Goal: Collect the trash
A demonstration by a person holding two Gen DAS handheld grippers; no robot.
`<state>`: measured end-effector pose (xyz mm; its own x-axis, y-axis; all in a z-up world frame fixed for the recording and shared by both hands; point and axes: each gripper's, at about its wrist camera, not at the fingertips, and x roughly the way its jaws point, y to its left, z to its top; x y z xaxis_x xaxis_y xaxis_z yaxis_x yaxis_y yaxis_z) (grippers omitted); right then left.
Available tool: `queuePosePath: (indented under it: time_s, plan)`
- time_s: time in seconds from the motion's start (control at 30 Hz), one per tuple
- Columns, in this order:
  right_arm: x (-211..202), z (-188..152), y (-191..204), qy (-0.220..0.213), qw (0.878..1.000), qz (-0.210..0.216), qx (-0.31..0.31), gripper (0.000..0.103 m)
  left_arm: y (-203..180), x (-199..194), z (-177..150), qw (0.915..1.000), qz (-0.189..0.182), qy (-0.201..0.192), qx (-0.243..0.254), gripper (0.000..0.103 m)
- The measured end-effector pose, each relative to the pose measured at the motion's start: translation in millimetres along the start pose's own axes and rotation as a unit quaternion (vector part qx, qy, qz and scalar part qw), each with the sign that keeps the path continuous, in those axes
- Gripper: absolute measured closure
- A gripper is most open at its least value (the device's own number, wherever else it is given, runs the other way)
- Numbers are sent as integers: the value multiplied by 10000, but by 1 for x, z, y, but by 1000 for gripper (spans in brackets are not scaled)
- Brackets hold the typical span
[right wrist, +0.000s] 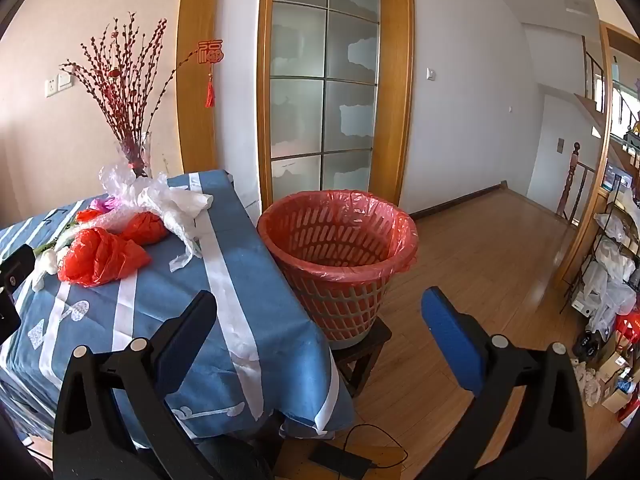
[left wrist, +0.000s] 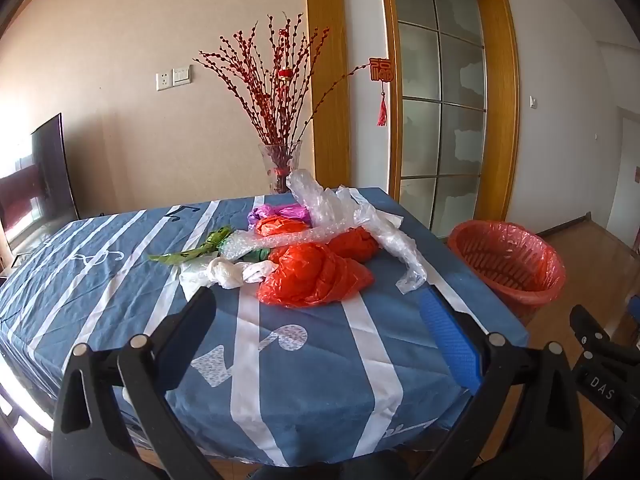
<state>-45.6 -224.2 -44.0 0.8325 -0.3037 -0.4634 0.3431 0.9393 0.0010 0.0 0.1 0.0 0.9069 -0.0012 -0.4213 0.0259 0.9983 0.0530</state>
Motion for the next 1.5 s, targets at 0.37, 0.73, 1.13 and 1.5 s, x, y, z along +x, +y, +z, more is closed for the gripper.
queuePosePath:
  time_s: [0.37, 0.73, 1.13, 1.5]
  plan:
    - [0, -1, 2, -10, 10000, -15, -3, 2, 0, 0, 0, 10000, -1, 39, -24, 4]
    - [0, -1, 3, -7, 10000, -11, -13, 2, 0, 5, -7, 10000, -9, 58, -15, 4]
    - [1, -1, 4, -5, 10000, -15, -19, 2, 1, 7, -10, 10000, -12, 82, -28, 4]
    - [2, -2, 4, 3, 10000, -16, -26, 2, 1, 7, -9, 10000, -14, 93, -32, 4]
